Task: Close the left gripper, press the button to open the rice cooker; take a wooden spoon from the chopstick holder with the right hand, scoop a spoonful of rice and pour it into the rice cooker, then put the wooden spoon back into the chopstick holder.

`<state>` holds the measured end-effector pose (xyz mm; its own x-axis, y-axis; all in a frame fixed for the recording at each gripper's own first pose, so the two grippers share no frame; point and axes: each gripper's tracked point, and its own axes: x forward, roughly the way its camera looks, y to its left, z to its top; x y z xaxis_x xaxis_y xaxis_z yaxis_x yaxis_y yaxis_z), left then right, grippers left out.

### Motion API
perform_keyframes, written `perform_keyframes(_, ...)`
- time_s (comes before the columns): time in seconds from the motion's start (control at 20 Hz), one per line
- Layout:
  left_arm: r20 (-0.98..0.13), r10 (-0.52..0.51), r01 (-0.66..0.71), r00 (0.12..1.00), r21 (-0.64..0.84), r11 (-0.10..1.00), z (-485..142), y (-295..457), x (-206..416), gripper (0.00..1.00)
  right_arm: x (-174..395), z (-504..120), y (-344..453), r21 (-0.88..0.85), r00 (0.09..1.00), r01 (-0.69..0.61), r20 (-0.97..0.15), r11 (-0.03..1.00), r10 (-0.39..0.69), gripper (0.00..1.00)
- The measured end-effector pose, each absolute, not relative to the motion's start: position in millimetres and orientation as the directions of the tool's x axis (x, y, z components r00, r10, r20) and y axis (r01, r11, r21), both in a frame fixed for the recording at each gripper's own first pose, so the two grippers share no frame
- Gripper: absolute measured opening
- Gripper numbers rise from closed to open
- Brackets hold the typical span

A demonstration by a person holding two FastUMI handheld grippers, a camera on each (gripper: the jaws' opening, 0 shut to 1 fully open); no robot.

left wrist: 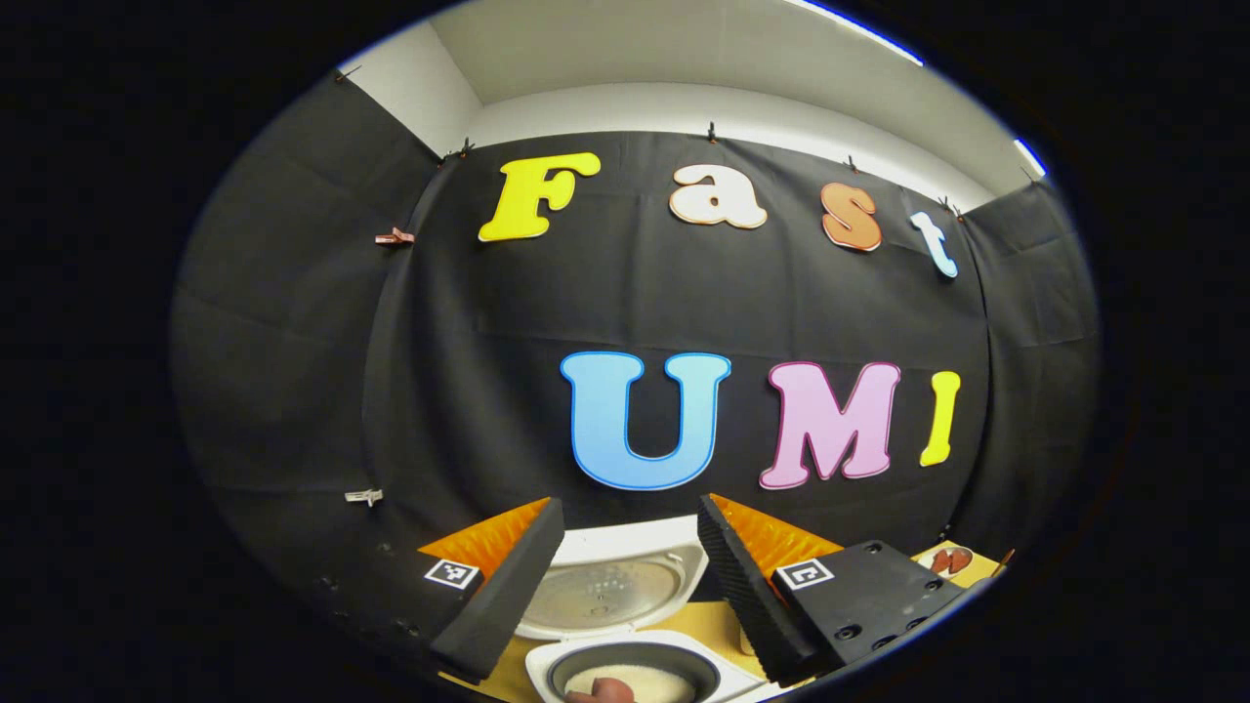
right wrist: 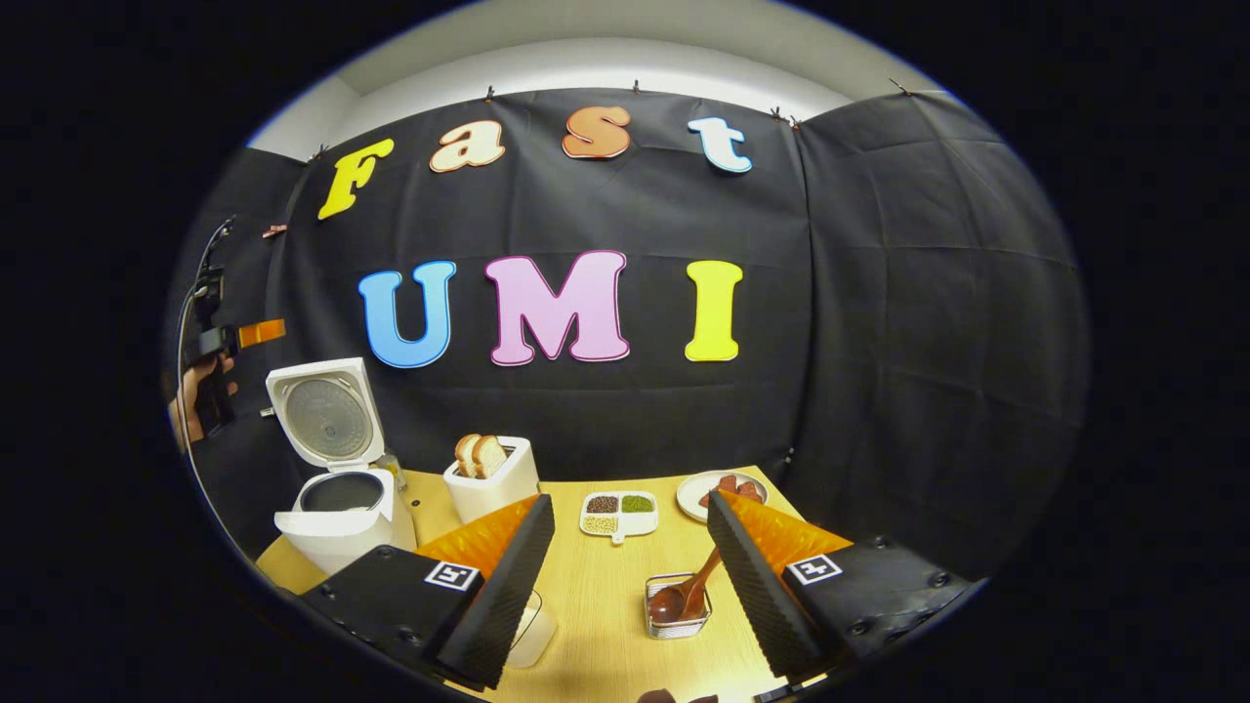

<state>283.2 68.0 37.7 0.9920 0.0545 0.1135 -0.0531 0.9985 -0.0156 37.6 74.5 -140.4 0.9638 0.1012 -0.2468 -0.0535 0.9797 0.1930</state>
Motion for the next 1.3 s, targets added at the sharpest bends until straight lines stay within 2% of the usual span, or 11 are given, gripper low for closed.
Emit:
perform_keyframes(0.3,0.067,0.081,-0.078,0.994,-0.045,0.996,27.2,83.0,374.3,0.95,30.2,-147.2,63.5,0.16,0.961,0.006,-0.276,0.987,0.039,0.98)
perform_keyframes(0.6,-0.109,0.175,-0.174,0.978,0.015,0.985,-36.4,104.9,422.5,0.95,23.7,-146.2,50.9,0.151,0.957,0.052,-0.291,0.987,-0.006,0.98)
perform_keyframes(0.65,-0.153,0.198,-0.197,0.968,0.021,0.98,-49.6,109.8,422.5,0.95,22.7,-145.3,50.4,0.148,0.957,0.051,-0.289,0.988,-0.006,0.98)
perform_keyframes(0.75,-0.15,0.198,-0.201,0.969,-0.003,0.98,-48.1,107.6,417.1,0.99,22.4,-145.7,51.0,0.146,0.957,0.043,-0.291,0.988,0.001,0.98)
perform_keyframes(0.85,-0.16,0.2,-0.201,0.967,0.009,0.98,-51.7,97.5,402.4,0.98,22.8,-145.5,51.9,0.155,0.957,0.034,-0.289,0.987,0.012,0.98)
perform_keyframes(1.1,-0.182,0.212,-0.215,0.96,0.0,0.977,-77.0,70.6,335.6,0.98,20.7,-142.0,48.9,0.19,0.96,0.004,-0.276,0.982,0.05,0.98)
perform_keyframes(1.3,-0.24,0.235,-0.245,0.942,-0.012,0.97,-117.2,47.3,289.3,0.98,12.6,-137.7,36.5,0.192,0.961,-0.011,-0.269,0.981,0.063,0.98)
